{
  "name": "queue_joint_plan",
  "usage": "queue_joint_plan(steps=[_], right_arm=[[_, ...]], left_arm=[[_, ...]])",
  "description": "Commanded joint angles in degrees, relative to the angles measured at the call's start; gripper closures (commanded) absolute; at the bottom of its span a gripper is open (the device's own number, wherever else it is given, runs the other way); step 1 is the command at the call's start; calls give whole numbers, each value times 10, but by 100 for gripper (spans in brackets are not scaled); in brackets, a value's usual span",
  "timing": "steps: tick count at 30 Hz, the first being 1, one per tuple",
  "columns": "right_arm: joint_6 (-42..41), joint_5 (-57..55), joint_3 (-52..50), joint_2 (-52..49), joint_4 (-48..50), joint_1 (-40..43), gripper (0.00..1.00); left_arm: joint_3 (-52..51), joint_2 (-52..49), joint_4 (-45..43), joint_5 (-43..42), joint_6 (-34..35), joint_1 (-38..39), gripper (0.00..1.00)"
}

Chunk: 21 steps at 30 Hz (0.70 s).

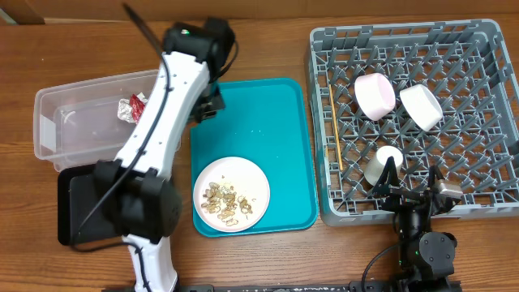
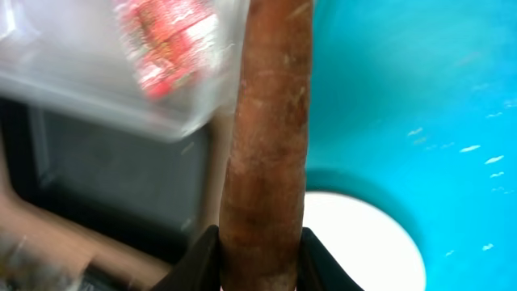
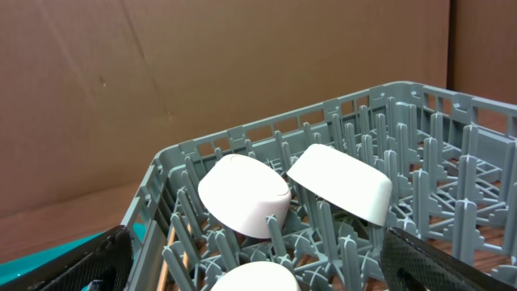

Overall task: Sort waste into correct bins and load items into the dishwasher
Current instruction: 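Grasp the carrot on the teal tray with the left gripper, then place the carrot onto the black tray and release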

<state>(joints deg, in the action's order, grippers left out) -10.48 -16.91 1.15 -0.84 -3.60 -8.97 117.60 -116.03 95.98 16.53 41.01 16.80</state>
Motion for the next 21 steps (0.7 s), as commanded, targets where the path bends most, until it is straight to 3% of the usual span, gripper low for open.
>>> queue_joint_plan(steps=[1, 8, 14, 16, 21], right_arm=[[-2, -2, -7, 7, 5, 4, 0], [-2, -2, -7, 7, 5, 4, 0], [-2, -2, -7, 7, 5, 4, 0], [-2, -2, -7, 7, 5, 4, 0], [-2, -2, -7, 7, 5, 4, 0]], left_arm=[[4, 64, 9, 35, 39, -13, 96], [-96, 192, 8, 54, 62, -35, 95], [-309, 323, 1, 68, 131, -101, 94], [-401, 372, -32, 54, 141, -136, 90], [-580, 459, -153, -18, 141, -214, 91]])
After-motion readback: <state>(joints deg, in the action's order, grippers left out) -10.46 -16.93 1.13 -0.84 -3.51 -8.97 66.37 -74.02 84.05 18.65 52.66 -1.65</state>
